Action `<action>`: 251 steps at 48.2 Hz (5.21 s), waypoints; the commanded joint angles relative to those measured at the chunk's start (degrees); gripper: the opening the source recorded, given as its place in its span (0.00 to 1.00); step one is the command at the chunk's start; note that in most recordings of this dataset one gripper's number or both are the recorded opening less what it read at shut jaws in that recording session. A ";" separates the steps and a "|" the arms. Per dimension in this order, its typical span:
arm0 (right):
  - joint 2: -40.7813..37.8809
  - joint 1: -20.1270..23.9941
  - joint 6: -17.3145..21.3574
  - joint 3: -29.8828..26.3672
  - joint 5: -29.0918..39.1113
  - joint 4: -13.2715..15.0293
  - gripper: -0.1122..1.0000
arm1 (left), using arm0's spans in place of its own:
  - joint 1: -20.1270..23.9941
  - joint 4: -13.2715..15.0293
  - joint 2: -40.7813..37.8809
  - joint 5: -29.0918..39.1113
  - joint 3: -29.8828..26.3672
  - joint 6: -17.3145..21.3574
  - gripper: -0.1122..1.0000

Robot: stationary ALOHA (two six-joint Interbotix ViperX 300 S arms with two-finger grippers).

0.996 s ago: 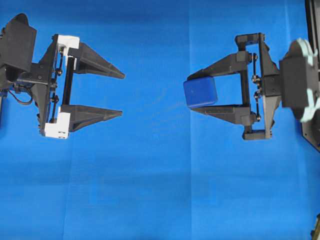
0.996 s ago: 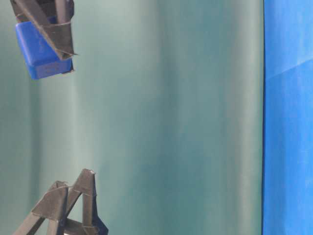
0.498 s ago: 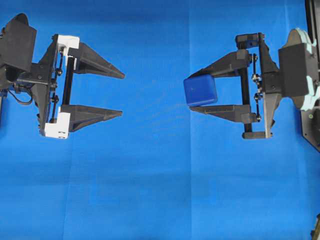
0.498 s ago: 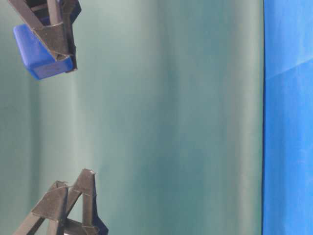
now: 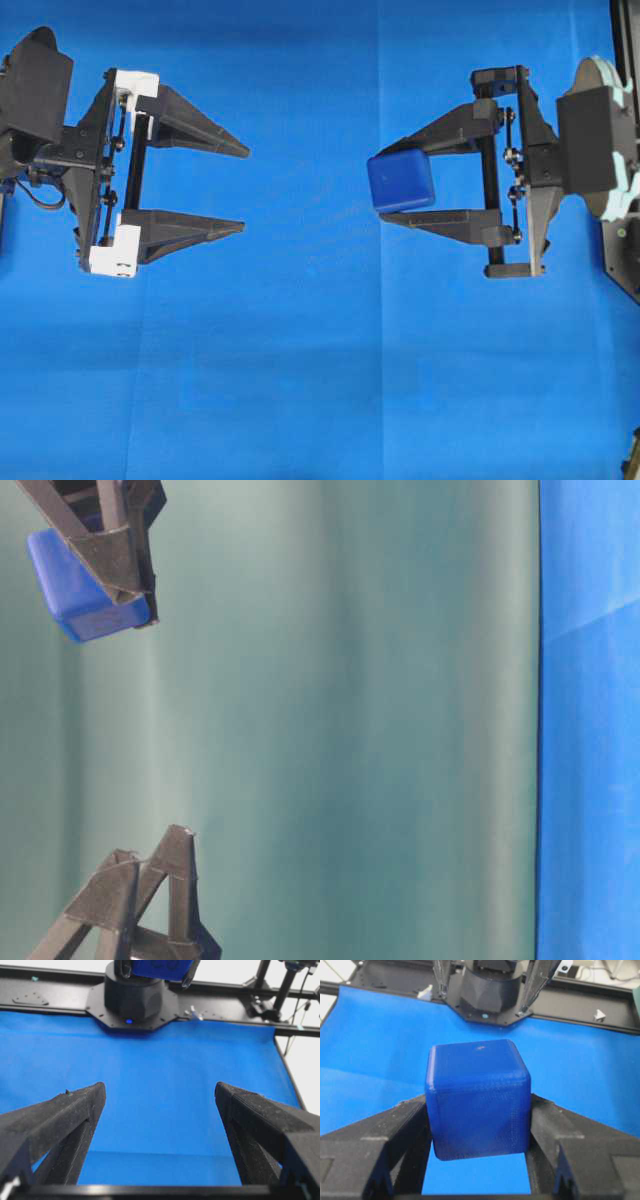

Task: Handover the blue block to the right arm after grasping it with the left arm, then place it in the designated position.
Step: 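Carry the cube with the right gripper and rotate it downward, then lower the cube with the right gripper onto the table center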

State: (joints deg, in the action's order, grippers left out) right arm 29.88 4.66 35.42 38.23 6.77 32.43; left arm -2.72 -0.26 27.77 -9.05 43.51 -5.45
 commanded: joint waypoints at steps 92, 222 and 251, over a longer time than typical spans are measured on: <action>0.62 4.04 2.02 -0.62 19.78 -2.72 0.43 | 0.00 -0.09 0.35 -0.35 -1.76 -0.44 0.94; -47.90 -7.21 2.11 -12.57 -12.57 -2.72 0.43 | -0.18 0.00 0.35 0.70 -1.23 0.00 0.94; -48.96 -7.12 2.11 -11.51 -13.97 -2.81 0.43 | 0.00 0.00 0.35 0.70 -1.23 -0.70 0.94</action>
State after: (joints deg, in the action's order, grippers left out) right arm -20.04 -2.46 37.53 26.98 -6.77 29.79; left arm -2.99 -0.26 27.77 -8.00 43.15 -6.06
